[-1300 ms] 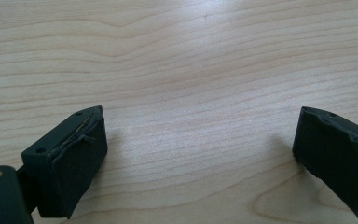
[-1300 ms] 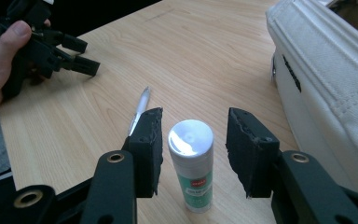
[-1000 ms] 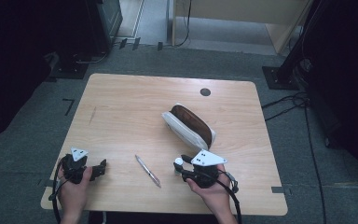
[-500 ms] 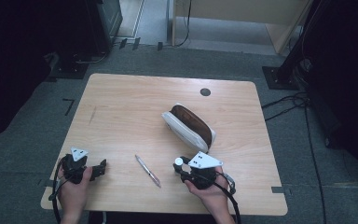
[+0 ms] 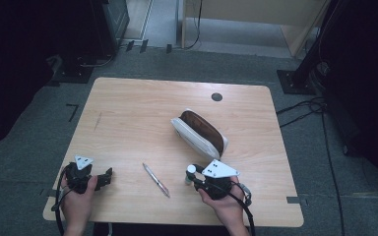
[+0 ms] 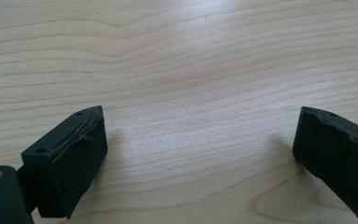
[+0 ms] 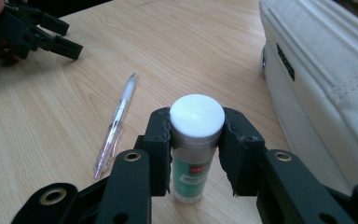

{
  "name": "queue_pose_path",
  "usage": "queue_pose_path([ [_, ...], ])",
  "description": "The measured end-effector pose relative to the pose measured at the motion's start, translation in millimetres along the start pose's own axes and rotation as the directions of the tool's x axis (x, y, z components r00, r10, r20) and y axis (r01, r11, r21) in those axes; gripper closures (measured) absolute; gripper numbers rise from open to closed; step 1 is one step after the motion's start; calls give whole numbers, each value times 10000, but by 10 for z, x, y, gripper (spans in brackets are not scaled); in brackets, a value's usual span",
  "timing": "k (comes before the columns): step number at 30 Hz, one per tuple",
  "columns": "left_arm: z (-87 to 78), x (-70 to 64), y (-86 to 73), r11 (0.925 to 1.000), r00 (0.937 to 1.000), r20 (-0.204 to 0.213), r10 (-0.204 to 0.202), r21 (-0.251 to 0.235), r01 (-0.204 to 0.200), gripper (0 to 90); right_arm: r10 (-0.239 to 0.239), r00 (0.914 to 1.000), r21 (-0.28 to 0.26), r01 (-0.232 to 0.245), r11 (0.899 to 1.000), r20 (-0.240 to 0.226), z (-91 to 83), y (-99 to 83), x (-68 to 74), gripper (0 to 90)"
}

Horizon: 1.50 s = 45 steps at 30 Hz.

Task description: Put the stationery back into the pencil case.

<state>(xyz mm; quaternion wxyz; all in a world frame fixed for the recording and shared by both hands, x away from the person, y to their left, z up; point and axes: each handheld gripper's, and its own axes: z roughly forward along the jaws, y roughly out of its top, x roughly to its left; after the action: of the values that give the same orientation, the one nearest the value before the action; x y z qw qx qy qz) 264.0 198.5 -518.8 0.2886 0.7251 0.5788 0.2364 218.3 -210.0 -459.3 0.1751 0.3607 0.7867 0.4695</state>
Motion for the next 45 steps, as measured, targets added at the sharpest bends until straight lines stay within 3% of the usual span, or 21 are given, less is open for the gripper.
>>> queue_pose_path([
  [10,0,0,0,10000,10000,1,0,0,0,32,69,9999,-276,-65,9996,130,-122,83,-56,657],
  [26,0,0,0,10000,10000,1,-1,0,1,32,440,9959,-708,-384,9967,790,-439,164,-253,657],
  [37,0,0,0,10000,10000,-1,0,1,0,32,735,9859,-973,-592,9935,1504,-680,170,-450,658],
  [45,0,0,0,10000,10000,-1,2,0,-2,32,760,9789,-1014,-574,9932,1897,-758,201,-568,658],
])
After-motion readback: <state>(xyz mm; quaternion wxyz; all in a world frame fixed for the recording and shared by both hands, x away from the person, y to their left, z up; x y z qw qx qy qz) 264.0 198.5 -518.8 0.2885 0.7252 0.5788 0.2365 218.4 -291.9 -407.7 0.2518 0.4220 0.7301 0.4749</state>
